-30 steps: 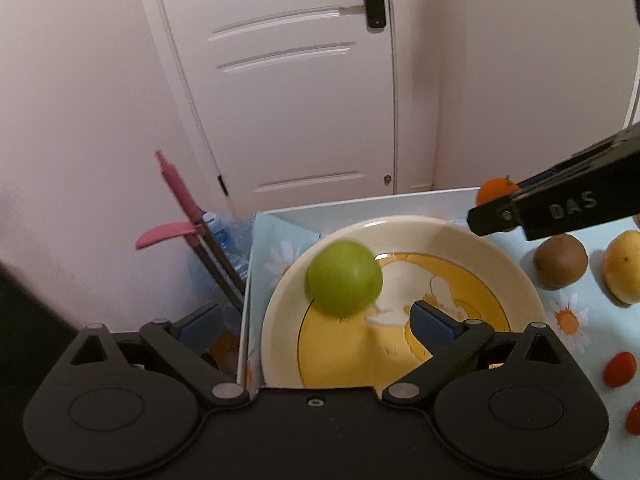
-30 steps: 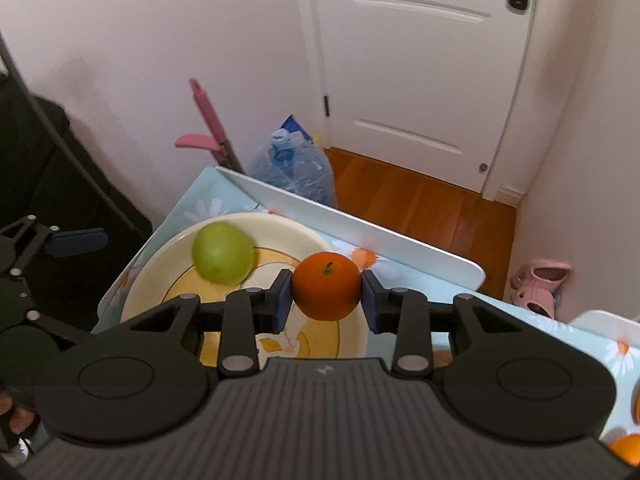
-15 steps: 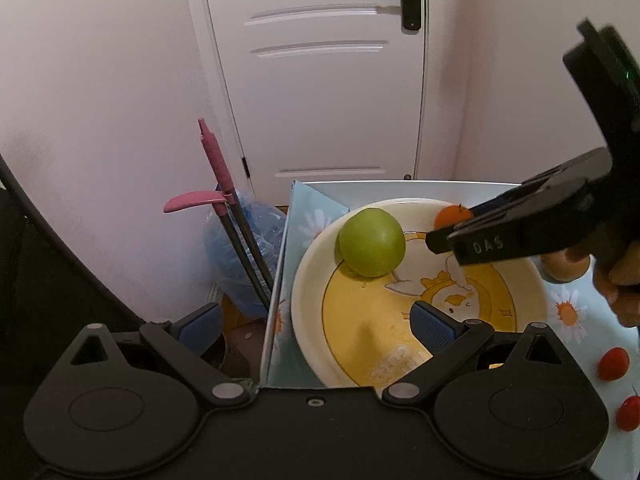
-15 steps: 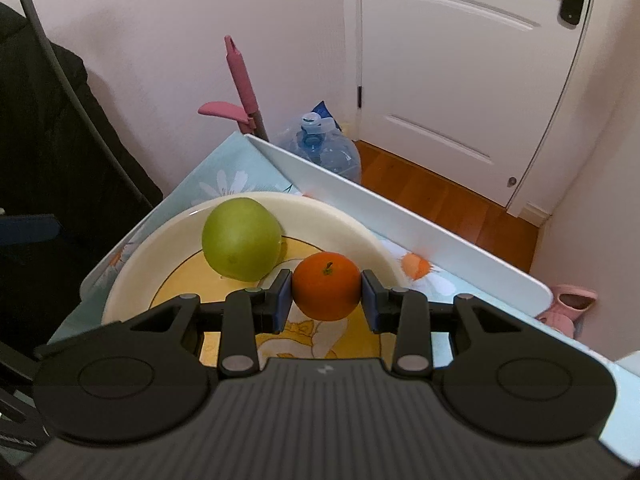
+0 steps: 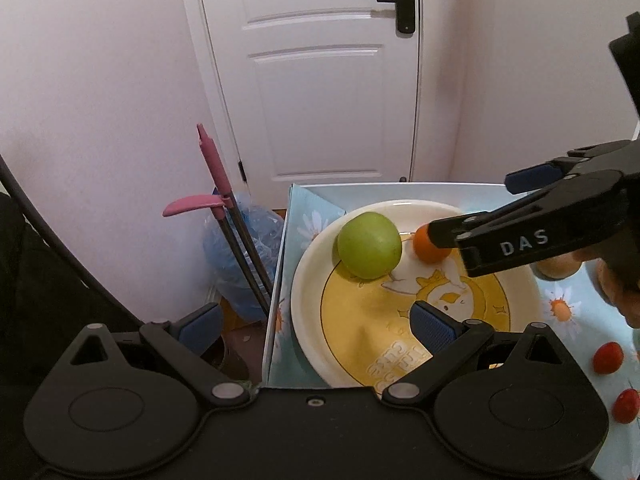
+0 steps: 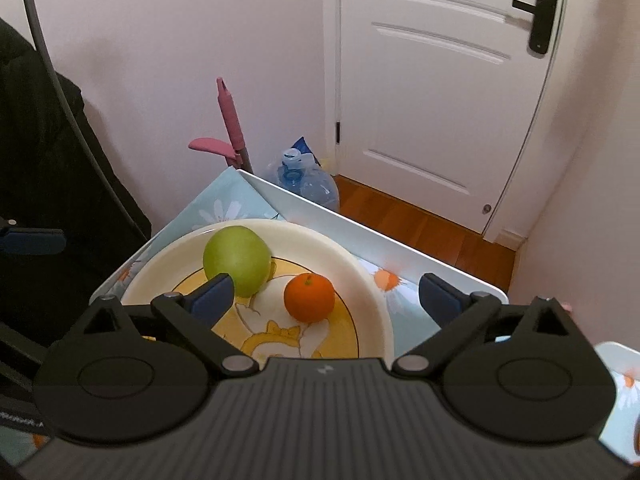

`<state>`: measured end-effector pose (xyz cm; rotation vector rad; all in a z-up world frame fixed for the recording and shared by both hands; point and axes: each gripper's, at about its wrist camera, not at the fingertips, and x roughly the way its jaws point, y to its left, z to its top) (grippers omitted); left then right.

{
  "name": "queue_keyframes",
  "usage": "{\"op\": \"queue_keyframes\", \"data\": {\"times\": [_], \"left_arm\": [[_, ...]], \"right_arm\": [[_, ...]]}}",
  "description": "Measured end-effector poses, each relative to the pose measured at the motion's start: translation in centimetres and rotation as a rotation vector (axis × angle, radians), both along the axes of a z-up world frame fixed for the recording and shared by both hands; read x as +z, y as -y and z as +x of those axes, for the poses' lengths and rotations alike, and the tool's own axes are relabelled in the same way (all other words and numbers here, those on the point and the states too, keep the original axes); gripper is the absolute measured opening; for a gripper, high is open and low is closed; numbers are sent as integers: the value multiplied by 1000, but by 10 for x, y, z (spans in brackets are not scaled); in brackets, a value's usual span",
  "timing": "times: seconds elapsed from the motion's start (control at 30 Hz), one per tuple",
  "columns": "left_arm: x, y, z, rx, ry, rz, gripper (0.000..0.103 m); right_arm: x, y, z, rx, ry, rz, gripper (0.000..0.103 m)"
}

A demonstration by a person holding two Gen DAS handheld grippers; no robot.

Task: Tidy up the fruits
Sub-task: 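Lower the mandarin into the bowl and open the right tool, then move both tools back toward the remaining fruit on the table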

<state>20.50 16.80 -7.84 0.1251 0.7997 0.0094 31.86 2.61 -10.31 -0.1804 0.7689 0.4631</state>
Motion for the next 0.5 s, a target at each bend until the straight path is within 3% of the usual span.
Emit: {"op": "queue_keyframes", "data": {"times": [0.33, 0.5], "left_arm": [[28, 11, -10, -36, 61, 19, 102], [47, 17, -19, -48, 80, -35, 102]], "right_arm": [[41, 33, -35, -108, -11, 31, 103], [67, 67, -60, -186, 11, 44, 103]]}}
